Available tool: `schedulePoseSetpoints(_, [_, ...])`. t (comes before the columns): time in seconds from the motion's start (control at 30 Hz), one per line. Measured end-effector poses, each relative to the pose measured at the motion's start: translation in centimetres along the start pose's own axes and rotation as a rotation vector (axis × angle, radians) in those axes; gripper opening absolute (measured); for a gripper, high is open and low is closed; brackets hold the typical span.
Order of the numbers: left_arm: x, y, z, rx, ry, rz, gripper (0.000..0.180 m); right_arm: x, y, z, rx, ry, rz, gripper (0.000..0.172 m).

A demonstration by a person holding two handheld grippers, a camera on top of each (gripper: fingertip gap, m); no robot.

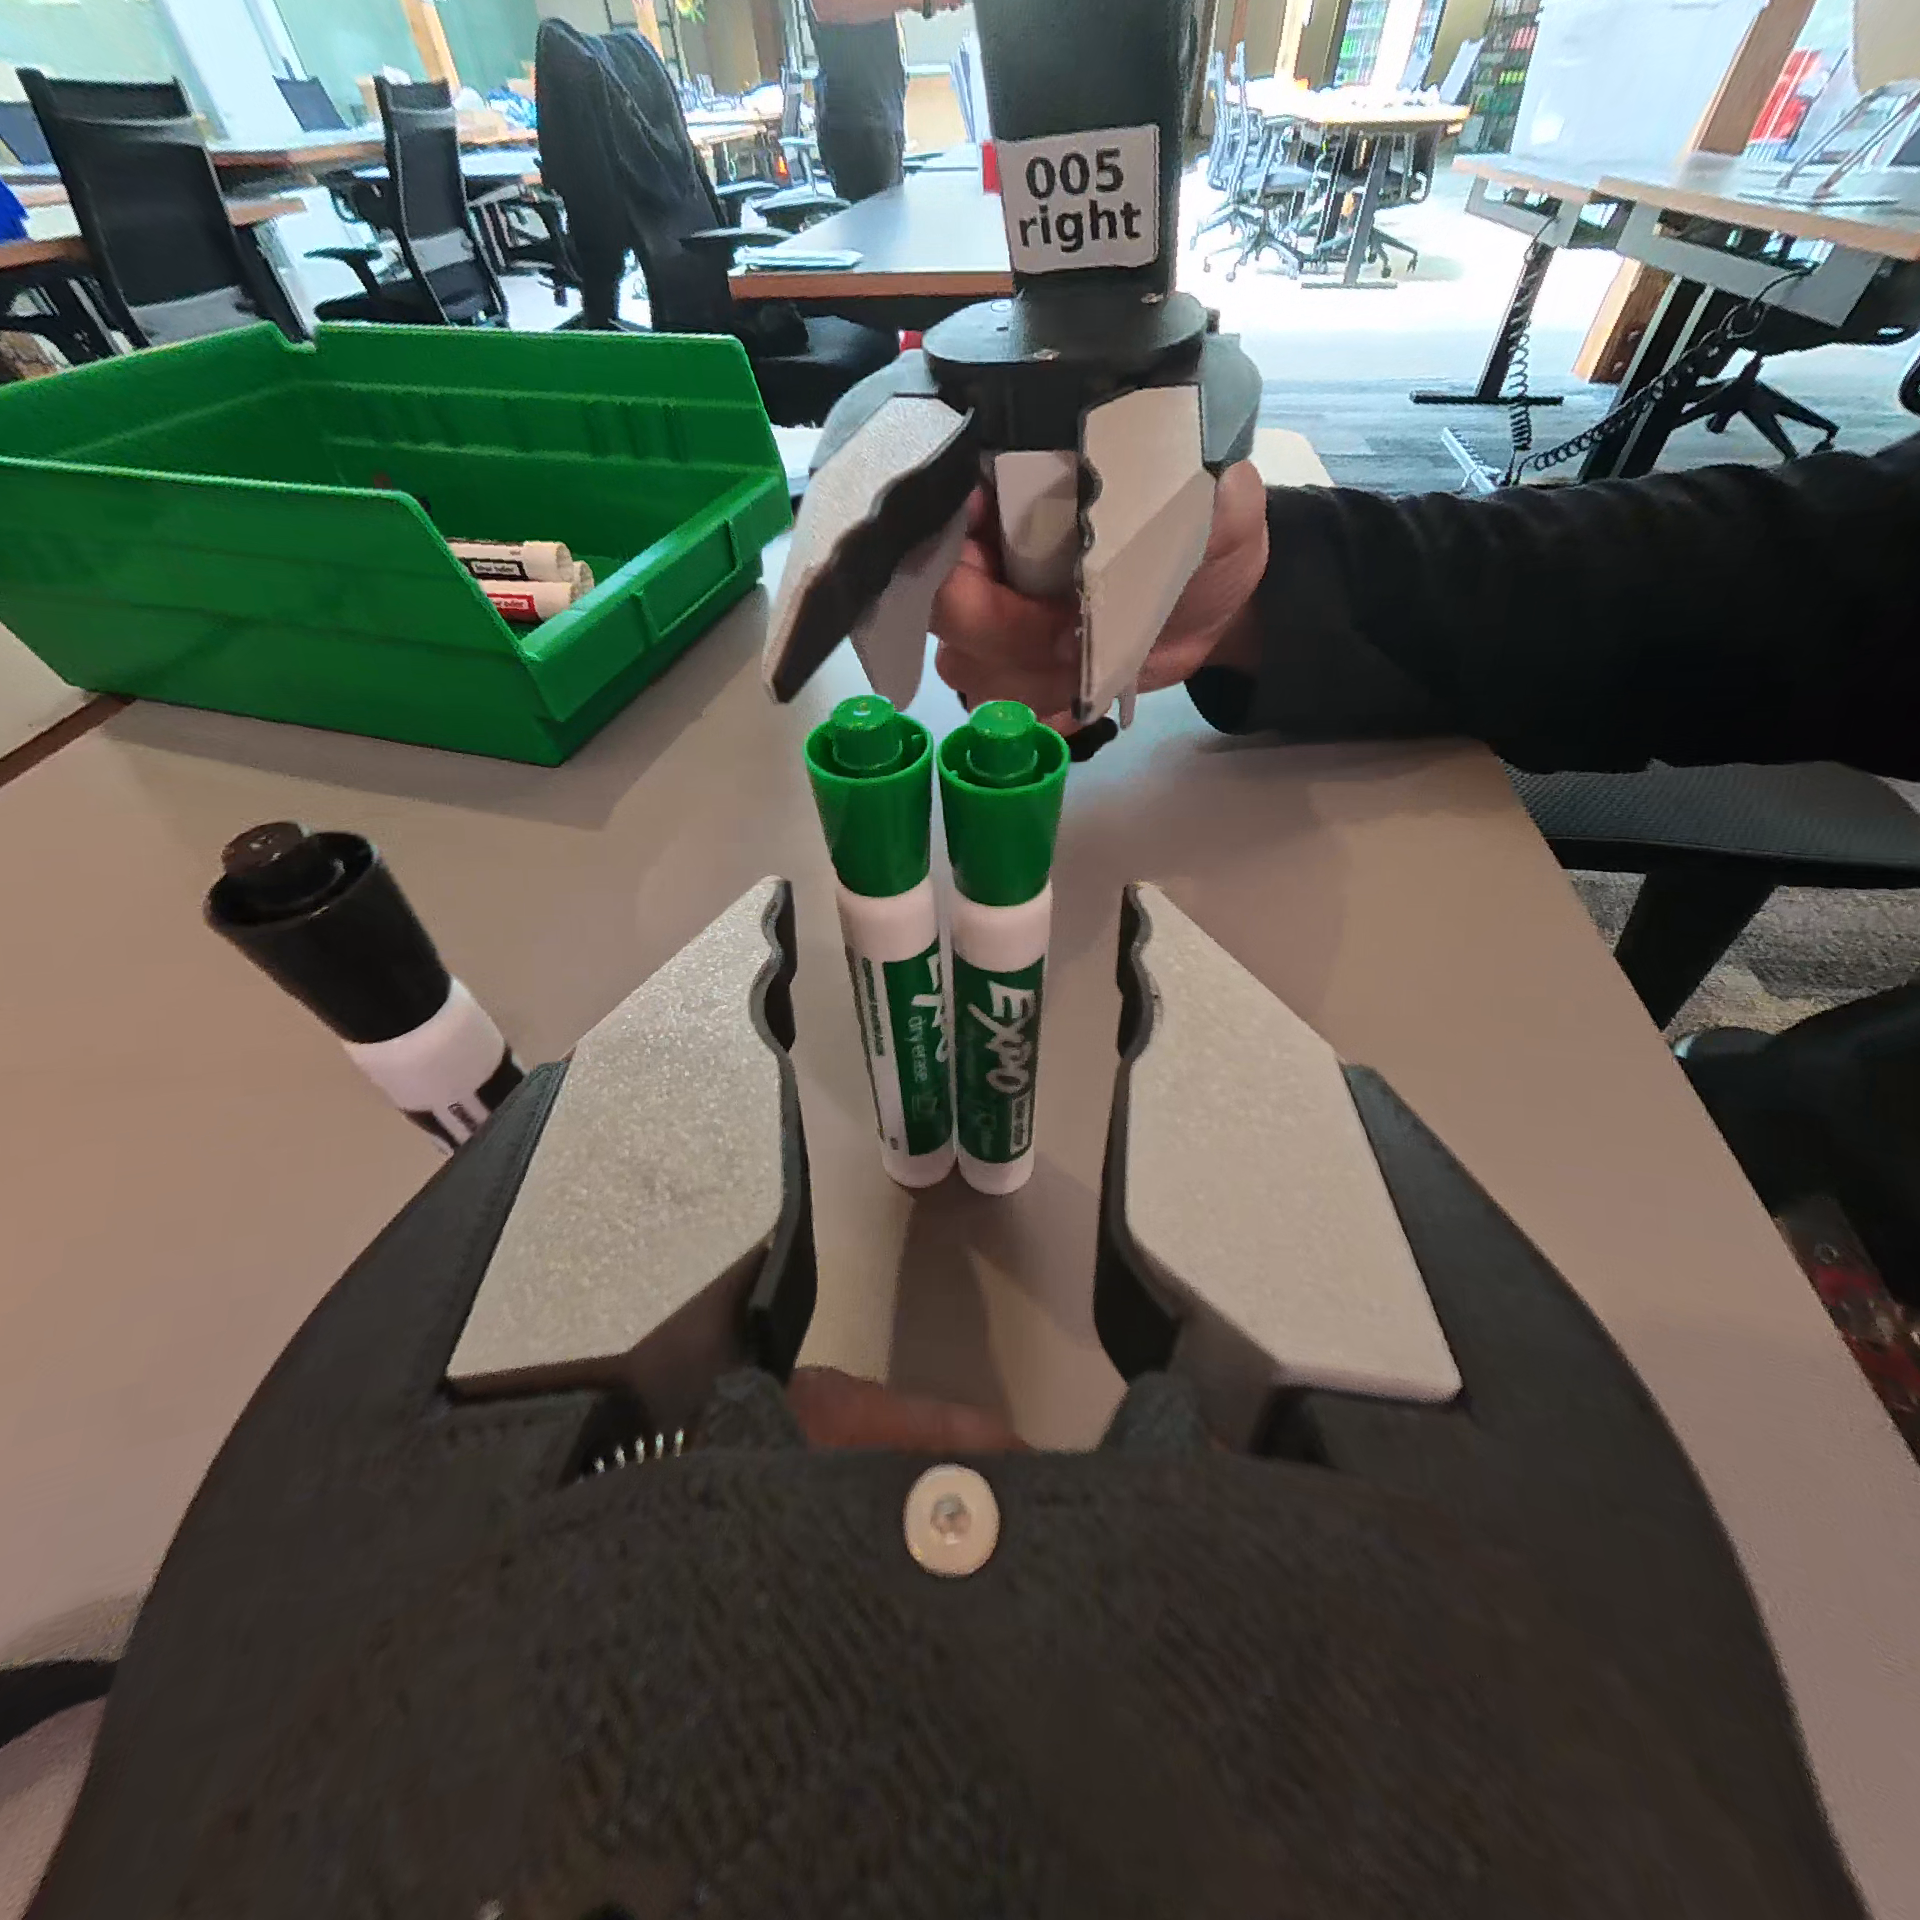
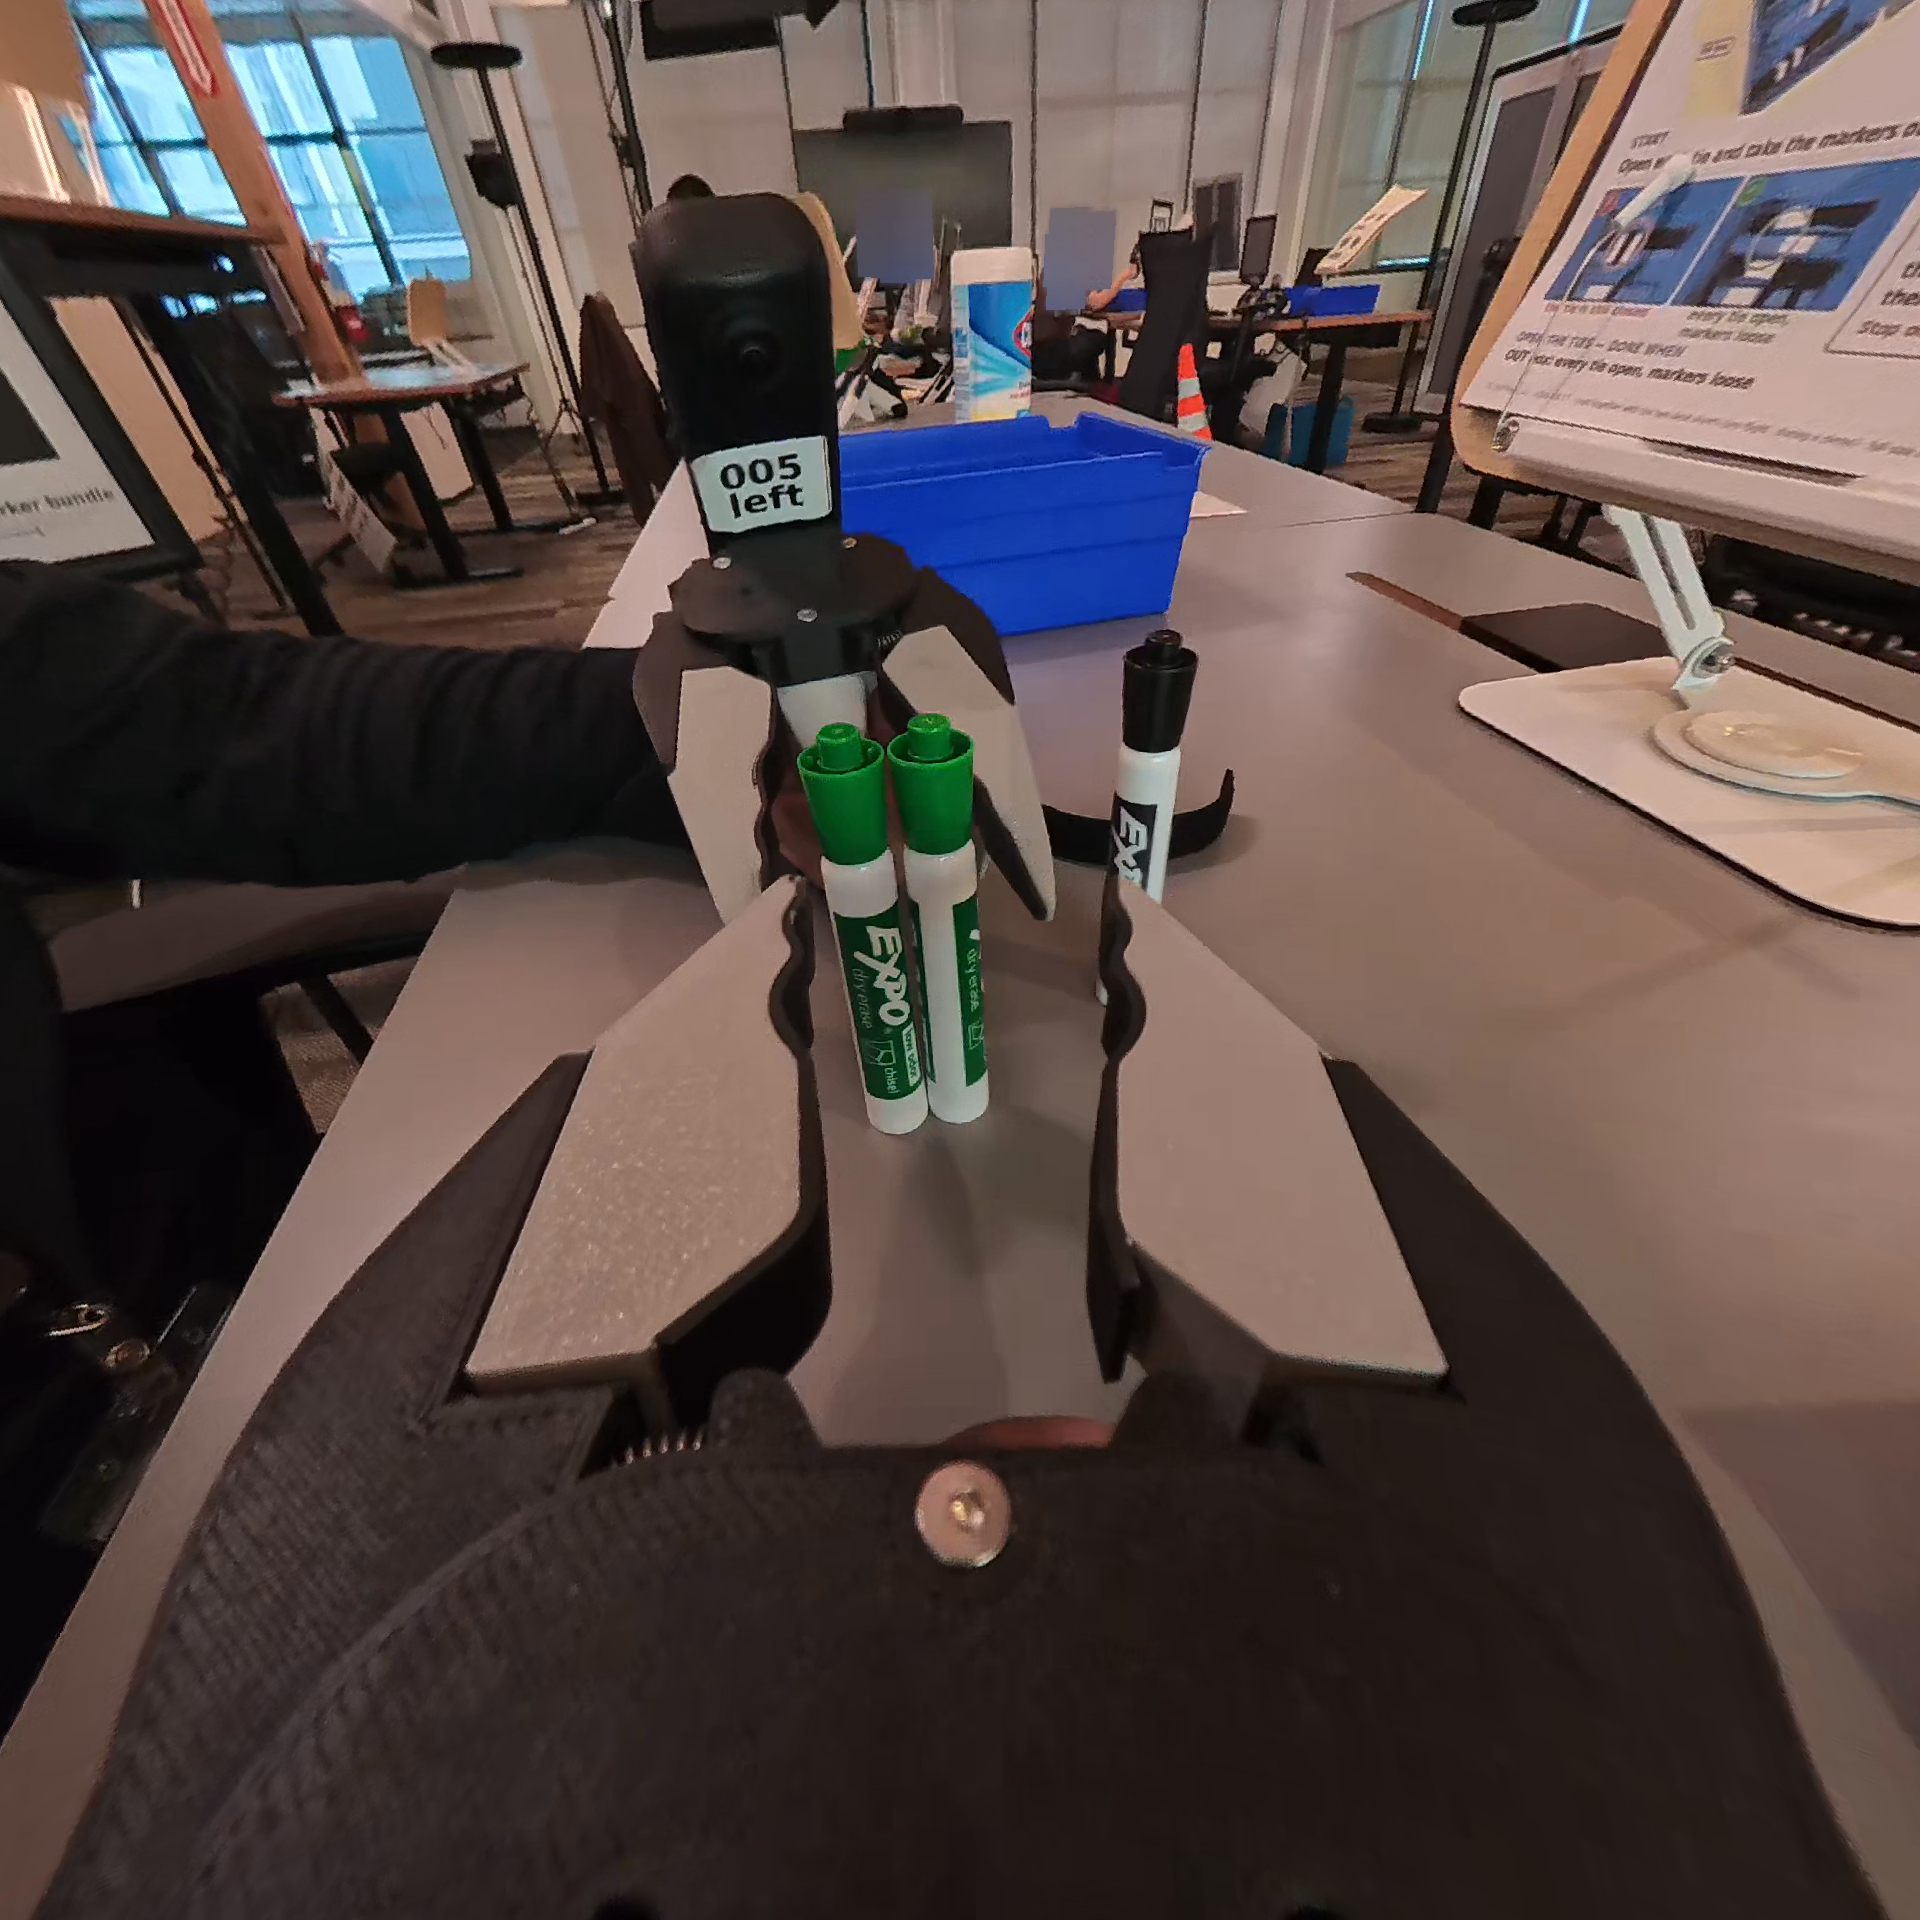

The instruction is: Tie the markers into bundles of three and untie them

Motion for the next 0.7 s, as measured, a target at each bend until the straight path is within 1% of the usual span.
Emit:
schedulePoseSetpoints(0.27, [-0.3, 0.1, -0.6, -0.011, 0.02, 0.02, 0.057, -0.4, -0.1, -0.4, -0.025, 0.007, 0.023, 0.052])
schedulePoseSetpoints(0.7, [0.0, 0.2, -1.4, -0.023, 0.021, 0.007, 0.054, -0.5, 0.2, -0.2, -0.007, 0.002, 0.027, 0.052])
Point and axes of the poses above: each gripper's, where its closed fingertips meet, z back along the fingers, y out of its top, x = y × z across the jaws, the point moved 9 cm from there along z, back along the fingers, and after that the axes turned 6 degrees about -z, right-handed, at the moved point
